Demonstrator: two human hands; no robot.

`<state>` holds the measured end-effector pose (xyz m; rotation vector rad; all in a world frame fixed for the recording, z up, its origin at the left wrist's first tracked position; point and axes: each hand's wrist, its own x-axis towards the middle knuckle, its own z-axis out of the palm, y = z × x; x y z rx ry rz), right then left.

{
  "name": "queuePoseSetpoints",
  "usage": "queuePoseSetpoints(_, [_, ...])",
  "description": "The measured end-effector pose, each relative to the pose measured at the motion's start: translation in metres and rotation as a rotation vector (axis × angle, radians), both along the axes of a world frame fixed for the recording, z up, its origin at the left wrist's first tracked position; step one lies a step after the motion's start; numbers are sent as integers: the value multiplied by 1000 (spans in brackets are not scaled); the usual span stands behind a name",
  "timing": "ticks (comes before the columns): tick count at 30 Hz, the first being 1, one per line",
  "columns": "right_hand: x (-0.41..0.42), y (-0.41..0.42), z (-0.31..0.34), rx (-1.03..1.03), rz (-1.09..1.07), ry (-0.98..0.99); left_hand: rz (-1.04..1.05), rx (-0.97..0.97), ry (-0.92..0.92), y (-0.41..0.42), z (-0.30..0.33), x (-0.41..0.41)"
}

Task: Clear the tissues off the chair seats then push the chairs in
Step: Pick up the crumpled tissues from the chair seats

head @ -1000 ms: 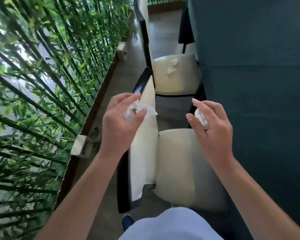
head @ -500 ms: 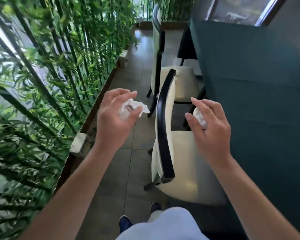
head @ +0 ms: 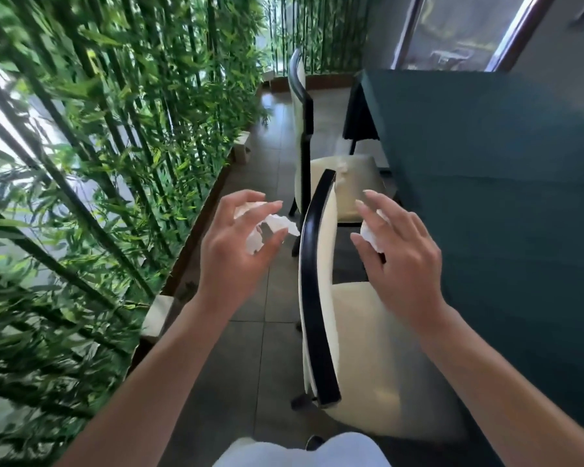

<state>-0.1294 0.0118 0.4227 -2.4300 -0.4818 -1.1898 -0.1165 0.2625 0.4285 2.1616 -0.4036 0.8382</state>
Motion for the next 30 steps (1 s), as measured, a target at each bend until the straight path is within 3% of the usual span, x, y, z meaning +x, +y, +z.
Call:
queuePoseSetpoints(19, [102,122,0,2,-318,72,-297,-30,129,117,-11,169])
queuePoseSetpoints(30, [179,107,-5,56,-381,55,-379,-20,142,92,-23,267])
